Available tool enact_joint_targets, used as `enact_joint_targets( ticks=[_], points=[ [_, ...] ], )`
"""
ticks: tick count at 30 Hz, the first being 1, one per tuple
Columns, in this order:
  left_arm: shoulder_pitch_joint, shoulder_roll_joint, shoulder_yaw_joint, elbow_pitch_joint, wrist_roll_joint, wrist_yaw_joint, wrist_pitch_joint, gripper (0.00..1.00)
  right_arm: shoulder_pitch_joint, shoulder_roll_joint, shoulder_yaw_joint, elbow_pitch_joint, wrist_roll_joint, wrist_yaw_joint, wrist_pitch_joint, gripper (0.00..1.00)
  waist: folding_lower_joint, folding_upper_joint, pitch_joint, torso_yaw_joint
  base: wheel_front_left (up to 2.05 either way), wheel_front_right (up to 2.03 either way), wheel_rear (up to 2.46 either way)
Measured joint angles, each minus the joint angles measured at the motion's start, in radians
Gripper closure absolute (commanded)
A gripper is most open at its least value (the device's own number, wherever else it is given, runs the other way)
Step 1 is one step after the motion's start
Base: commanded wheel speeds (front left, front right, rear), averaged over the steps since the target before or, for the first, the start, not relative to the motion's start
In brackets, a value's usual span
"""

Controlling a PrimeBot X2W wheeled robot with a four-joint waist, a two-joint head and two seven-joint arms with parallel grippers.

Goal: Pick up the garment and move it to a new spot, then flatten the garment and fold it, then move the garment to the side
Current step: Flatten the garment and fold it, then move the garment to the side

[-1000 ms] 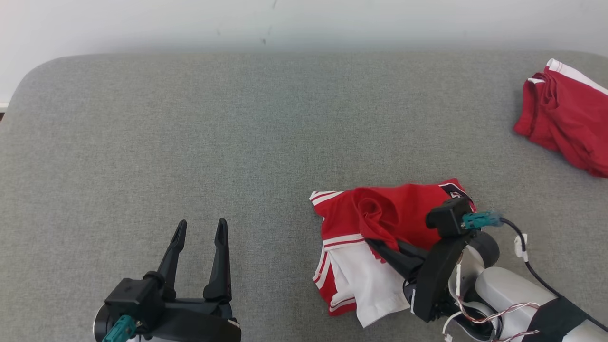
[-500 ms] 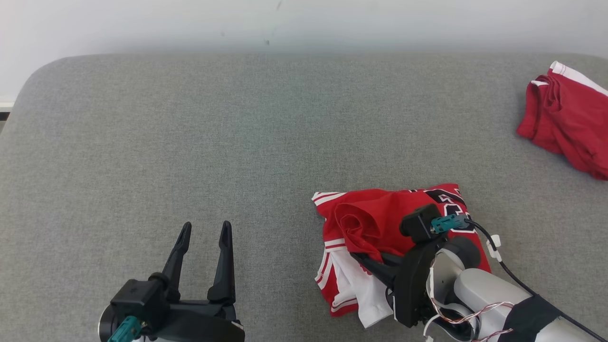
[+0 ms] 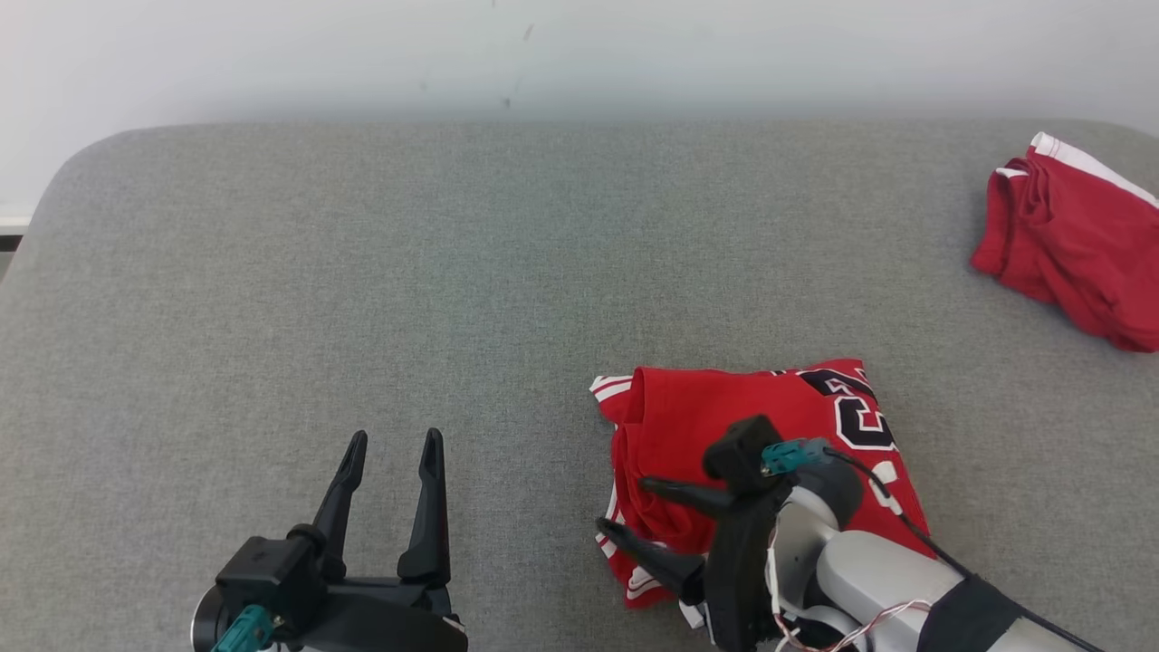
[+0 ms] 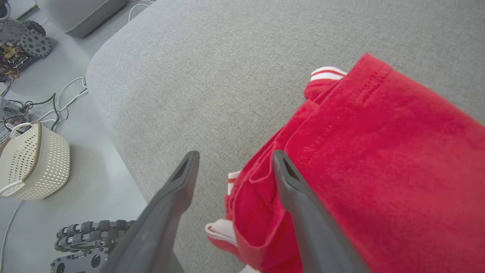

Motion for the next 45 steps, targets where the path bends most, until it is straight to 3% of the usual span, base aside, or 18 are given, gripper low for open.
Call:
enact_joint_targets(
  ticks=[7, 13, 21, 28, 35, 45],
  points=[
    [0.006, 0.000, 0.002, 0.002, 0.000, 0.000, -0.003, 0.00, 0.000, 0.002, 0.002, -0.081, -0.041, -0.013, -0.058, 0.00, 0.0000, 0.0000, -0.020, -0.017, 0.00, 0.00, 0.00],
    [0.028, 0.002, 0.012, -0.003, 0.000, 0.000, -0.006, 0.00, 0.012, -0.047, -0.088, -0.137, -0.037, -0.077, -0.135, 0.00, 0.0000, 0.0000, -0.030, -0.038, 0.00, 0.00, 0.00],
    [0.045, 0.003, 0.013, -0.024, 0.000, 0.000, -0.007, 0.00, 0.119, -0.134, -0.258, -0.171, 0.093, -0.151, -0.241, 0.00, 0.0000, 0.0000, -0.031, -0.074, 0.00, 0.00, 0.00],
    [0.045, 0.005, 0.005, -0.039, 0.000, 0.000, -0.003, 0.00, 0.219, -0.157, -0.367, -0.135, 0.226, -0.174, -0.298, 0.00, 0.0000, 0.0000, -0.012, -0.101, 0.00, 0.00, 0.00],
    [0.037, 0.008, -0.008, -0.050, 0.004, 0.000, 0.012, 0.00, 0.330, -0.153, -0.435, -0.060, 0.365, -0.165, -0.323, 0.00, 0.0000, 0.0000, 0.027, -0.113, 0.00, 0.00, 0.00],
    [-0.001, 0.022, -0.007, -0.050, 0.011, 0.000, 0.026, 0.00, 0.354, -0.070, -0.476, 0.006, 0.518, -0.066, -0.312, 0.00, 0.0000, 0.0000, 0.056, -0.115, 0.00, 0.00, 0.00]
  ],
)
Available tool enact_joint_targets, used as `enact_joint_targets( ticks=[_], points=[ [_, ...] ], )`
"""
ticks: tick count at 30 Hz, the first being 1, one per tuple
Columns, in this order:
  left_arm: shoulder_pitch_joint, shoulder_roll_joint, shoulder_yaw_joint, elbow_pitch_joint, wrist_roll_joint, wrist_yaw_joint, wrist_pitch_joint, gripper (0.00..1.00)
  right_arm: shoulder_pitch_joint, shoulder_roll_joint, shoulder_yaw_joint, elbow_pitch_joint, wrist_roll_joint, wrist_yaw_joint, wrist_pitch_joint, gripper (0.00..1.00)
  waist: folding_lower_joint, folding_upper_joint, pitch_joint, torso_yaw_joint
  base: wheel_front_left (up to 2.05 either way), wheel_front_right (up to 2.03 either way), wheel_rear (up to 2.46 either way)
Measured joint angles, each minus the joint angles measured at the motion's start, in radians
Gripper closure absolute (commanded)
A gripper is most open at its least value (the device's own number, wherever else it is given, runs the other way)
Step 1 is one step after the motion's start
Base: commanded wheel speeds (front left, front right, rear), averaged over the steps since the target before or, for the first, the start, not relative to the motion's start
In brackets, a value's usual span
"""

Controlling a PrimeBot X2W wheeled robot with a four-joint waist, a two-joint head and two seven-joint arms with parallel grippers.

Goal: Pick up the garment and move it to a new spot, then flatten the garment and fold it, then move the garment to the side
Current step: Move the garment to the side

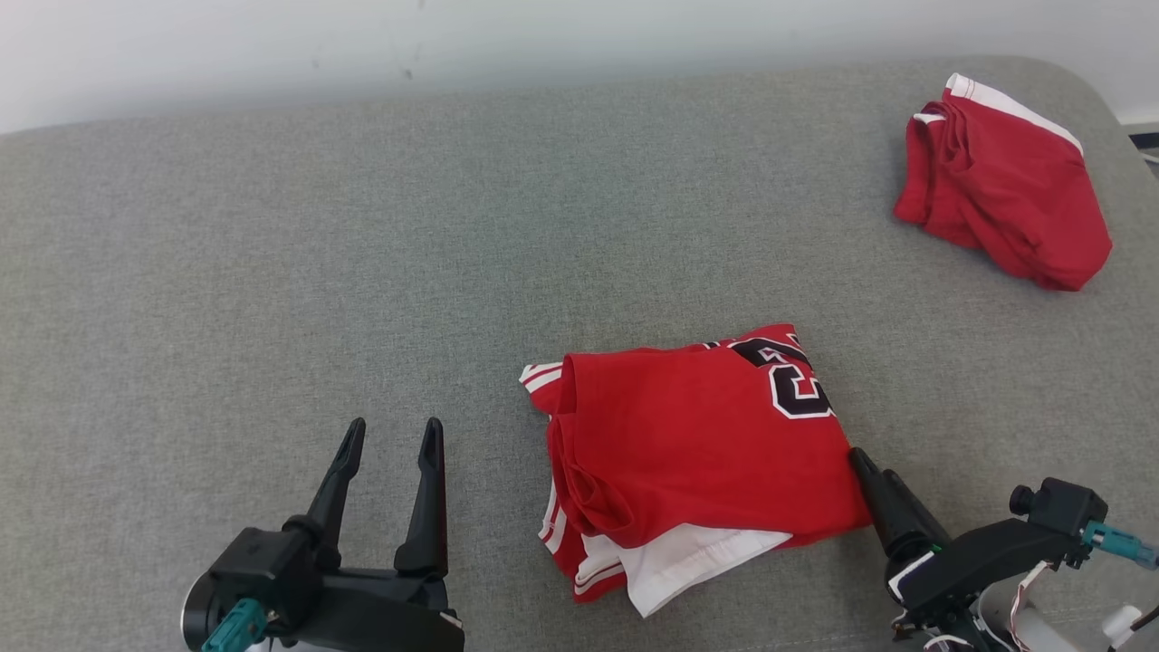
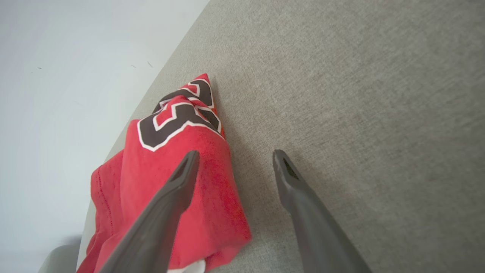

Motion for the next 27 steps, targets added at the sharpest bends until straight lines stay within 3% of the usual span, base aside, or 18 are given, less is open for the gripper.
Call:
enact_joint_targets(
  ticks=[4, 14, 25, 26, 27],
  points=[
    [-0.007, 0.005, -0.006, 0.001, 0.007, -0.001, 0.010, 0.00, 0.013, 0.019, -0.007, 0.030, 0.044, 0.029, 0.017, 0.00, 0.0000, 0.0000, 0.000, 0.007, 0.00, 0.00, 0.00],
    [-0.018, 0.013, -0.007, 0.002, 0.017, -0.001, 0.014, 0.00, 0.007, 0.073, -0.005, 0.064, 0.090, 0.056, 0.052, 0.00, 0.0000, -0.0001, -0.005, 0.027, 0.00, 0.00, 0.00],
    [-0.018, 0.013, -0.009, 0.000, 0.019, -0.001, 0.022, 0.00, -0.076, 0.121, -0.010, 0.132, 0.121, 0.060, 0.083, 0.00, 0.0000, 0.0000, -0.008, 0.042, 0.00, 0.00, 0.00],
    [-0.018, 0.013, -0.010, 0.000, 0.020, -0.001, 0.022, 0.00, -0.081, 0.125, -0.010, 0.139, 0.124, 0.061, 0.086, 0.02, 0.0000, 0.0000, -0.008, 0.043, 0.00, 0.00, 0.00],
    [-0.018, 0.013, -0.010, -0.001, 0.020, -0.001, 0.022, 0.00, -0.086, 0.128, -0.010, 0.145, 0.128, 0.061, 0.086, 0.31, 0.0000, 0.0000, -0.007, 0.044, 0.00, 0.00, 0.00]
  ],
)
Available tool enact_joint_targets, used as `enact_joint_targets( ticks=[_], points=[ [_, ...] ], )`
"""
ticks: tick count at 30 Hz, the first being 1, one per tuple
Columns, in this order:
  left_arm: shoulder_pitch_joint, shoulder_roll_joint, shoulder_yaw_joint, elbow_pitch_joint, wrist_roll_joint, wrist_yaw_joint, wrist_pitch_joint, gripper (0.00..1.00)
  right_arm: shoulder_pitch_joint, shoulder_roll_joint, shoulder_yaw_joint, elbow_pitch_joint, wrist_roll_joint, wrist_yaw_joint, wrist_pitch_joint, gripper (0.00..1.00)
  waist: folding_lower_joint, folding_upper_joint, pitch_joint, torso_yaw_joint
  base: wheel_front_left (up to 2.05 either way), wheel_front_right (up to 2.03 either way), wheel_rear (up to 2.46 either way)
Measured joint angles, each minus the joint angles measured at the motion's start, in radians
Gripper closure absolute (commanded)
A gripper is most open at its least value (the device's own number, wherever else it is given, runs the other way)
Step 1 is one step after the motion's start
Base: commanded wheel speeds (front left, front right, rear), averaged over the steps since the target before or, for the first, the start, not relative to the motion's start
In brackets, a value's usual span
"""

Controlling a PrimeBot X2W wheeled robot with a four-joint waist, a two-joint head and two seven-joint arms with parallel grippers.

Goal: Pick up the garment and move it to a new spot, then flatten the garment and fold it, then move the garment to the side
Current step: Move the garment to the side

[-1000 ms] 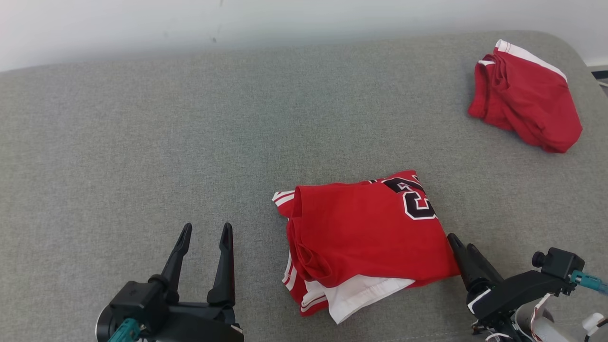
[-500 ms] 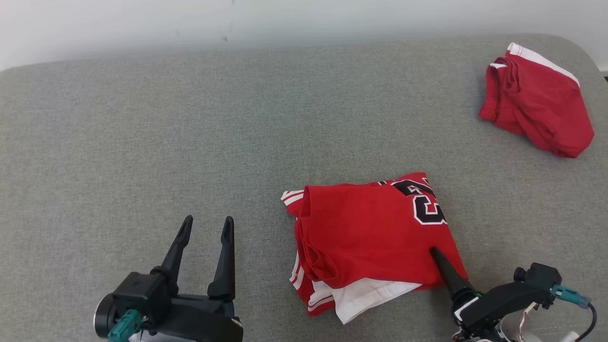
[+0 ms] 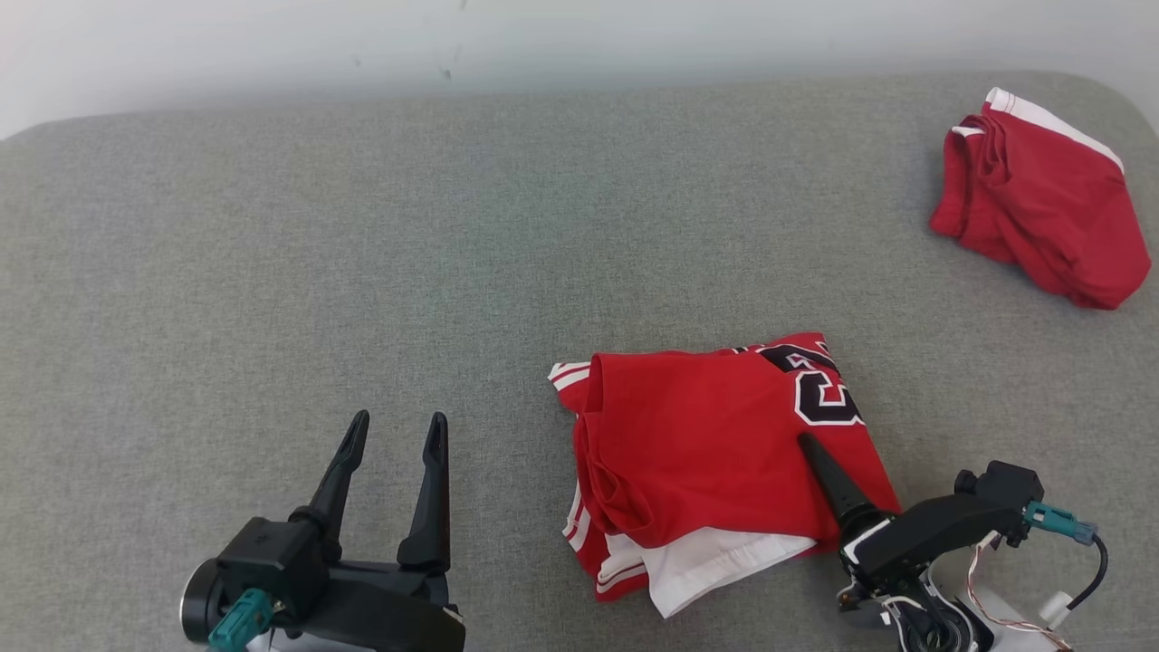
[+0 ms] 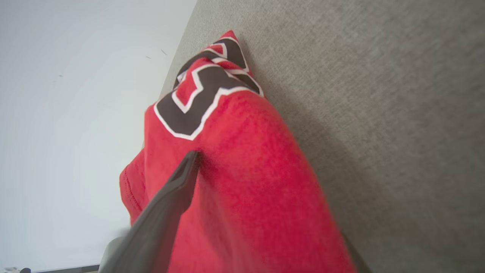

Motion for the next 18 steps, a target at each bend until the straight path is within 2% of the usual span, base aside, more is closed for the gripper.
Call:
enact_joint_targets(
  ticks=[1, 4, 13, 18],
  points=[
    [0.000, 0.000, 0.000, 0.000, 0.000, 0.000, 0.000, 0.00, -0.006, 0.003, -0.001, 0.006, 0.001, 0.000, 0.000, 0.53, 0.0000, -0.0001, 0.000, 0.002, 0.00, 0.00, 0.00],
    [0.000, 0.000, 0.001, -0.001, 0.000, 0.000, 0.000, 0.00, -0.020, 0.009, -0.003, 0.025, 0.001, 0.001, 0.000, 1.00, 0.0000, 0.0000, 0.001, 0.005, 0.00, 0.00, 0.00],
    [0.000, -0.001, 0.008, 0.001, 0.000, 0.000, 0.000, 0.00, -0.028, 0.002, -0.012, -0.006, 0.001, 0.001, -0.010, 1.00, 0.0000, 0.0000, -0.005, 0.007, 0.00, 0.00, 0.00],
    [0.003, -0.002, 0.011, 0.002, 0.000, 0.000, -0.001, 0.00, -0.028, -0.039, -0.031, -0.083, 0.001, 0.001, -0.020, 1.00, 0.0000, 0.0000, -0.019, -0.004, 0.00, 0.00, 0.00]
  ],
)
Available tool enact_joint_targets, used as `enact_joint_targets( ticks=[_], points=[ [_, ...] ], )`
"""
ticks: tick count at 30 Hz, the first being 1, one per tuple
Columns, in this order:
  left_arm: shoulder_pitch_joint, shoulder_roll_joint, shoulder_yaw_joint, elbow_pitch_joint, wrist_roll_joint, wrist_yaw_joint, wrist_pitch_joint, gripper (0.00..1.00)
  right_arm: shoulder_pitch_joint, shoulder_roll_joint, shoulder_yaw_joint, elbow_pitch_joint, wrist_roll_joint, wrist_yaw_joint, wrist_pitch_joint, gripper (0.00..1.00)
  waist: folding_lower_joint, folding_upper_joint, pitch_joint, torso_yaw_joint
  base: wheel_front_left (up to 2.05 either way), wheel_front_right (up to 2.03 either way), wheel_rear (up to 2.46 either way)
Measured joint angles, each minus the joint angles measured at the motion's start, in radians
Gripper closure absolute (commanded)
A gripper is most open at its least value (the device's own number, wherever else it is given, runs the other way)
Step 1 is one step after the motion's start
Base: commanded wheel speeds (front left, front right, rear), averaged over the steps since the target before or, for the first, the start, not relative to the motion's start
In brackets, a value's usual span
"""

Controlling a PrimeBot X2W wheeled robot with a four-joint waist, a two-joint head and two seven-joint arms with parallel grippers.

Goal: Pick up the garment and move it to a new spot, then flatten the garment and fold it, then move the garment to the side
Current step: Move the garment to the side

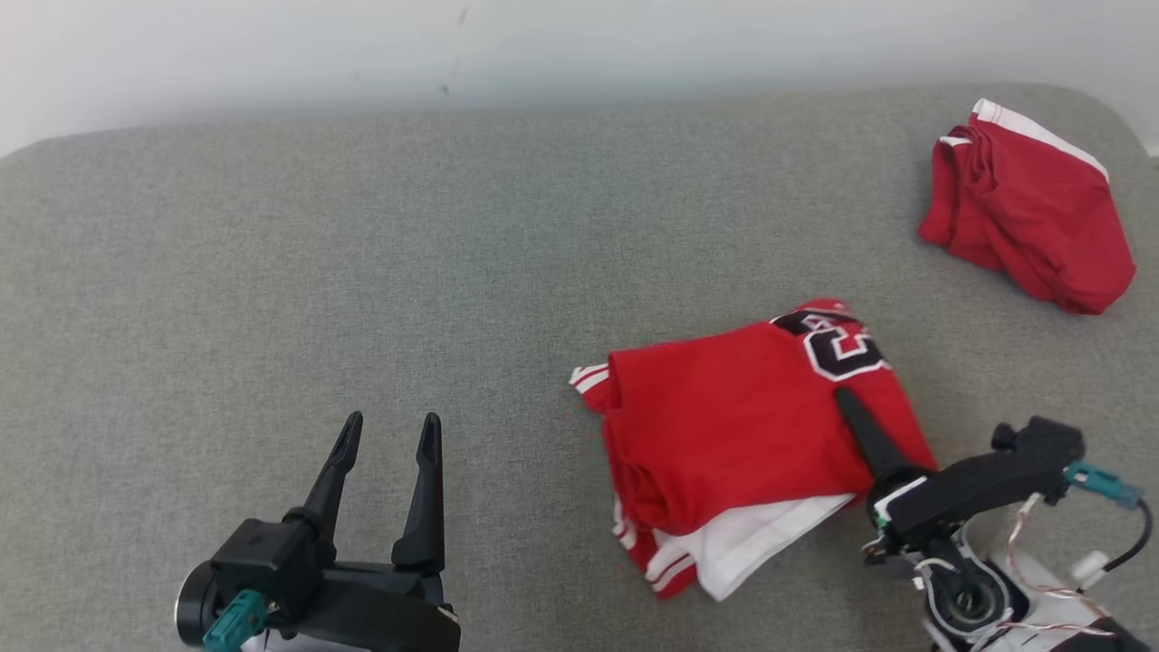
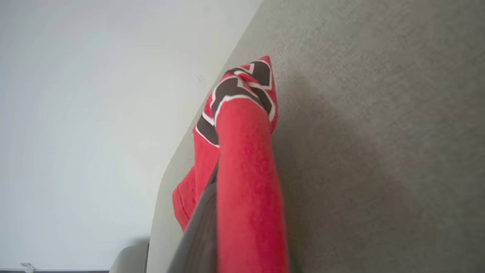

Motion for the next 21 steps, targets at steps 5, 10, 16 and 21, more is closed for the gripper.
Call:
enact_joint_targets(
  ticks=[5, 10, 16, 21],
  points=[
    [0.007, -0.001, 0.003, 0.000, 0.000, 0.000, -0.001, 0.00, 0.000, -0.068, -0.025, -0.093, -0.001, 0.000, -0.009, 1.00, 0.0000, 0.0000, -0.015, -0.016, 0.00, 0.00, 0.00],
    [0.021, -0.003, 0.002, 0.001, 0.000, 0.000, -0.009, 0.00, -0.001, -0.127, -0.067, -0.181, 0.003, 0.000, -0.013, 1.00, 0.0000, 0.0000, -0.028, -0.035, 0.00, 0.00, 0.00],
    [0.021, -0.010, -0.008, -0.009, -0.003, 0.001, -0.012, 0.00, -0.063, -0.200, -0.109, -0.241, 0.002, 0.000, -0.010, 1.00, 0.0000, 0.0000, -0.031, -0.051, 0.00, 0.00, 0.00],
    [0.009, -0.017, -0.036, -0.016, -0.003, 0.000, -0.012, 0.00, -0.157, -0.241, -0.106, -0.198, -0.072, -0.009, 0.010, 1.00, 0.0000, 0.0001, -0.011, -0.049, 0.00, 0.00, 0.00]
  ],
)
